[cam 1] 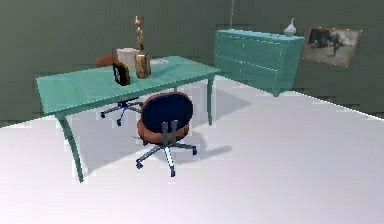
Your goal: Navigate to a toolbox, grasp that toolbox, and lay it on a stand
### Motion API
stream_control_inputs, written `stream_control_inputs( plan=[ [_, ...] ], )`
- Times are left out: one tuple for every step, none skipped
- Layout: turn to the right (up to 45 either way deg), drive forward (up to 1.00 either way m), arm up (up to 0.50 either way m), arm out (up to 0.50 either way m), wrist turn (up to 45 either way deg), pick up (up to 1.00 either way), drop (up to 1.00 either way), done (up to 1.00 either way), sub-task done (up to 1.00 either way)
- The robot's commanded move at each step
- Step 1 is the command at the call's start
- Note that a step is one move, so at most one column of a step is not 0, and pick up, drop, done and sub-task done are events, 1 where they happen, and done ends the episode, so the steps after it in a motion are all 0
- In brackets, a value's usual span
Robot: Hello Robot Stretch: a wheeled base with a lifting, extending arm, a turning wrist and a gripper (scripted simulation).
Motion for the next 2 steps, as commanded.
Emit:
stream_control_inputs(
  plan=[
    [0.0, 0.0, 0.5, 0.0, 0.0, 0.0, 0.0, 0.0, 0.0],
    [0.0, 0.0, 0.48, 0.0, 0.0, 0.0, 0.0, 0.0, 0.0]
  ],
)
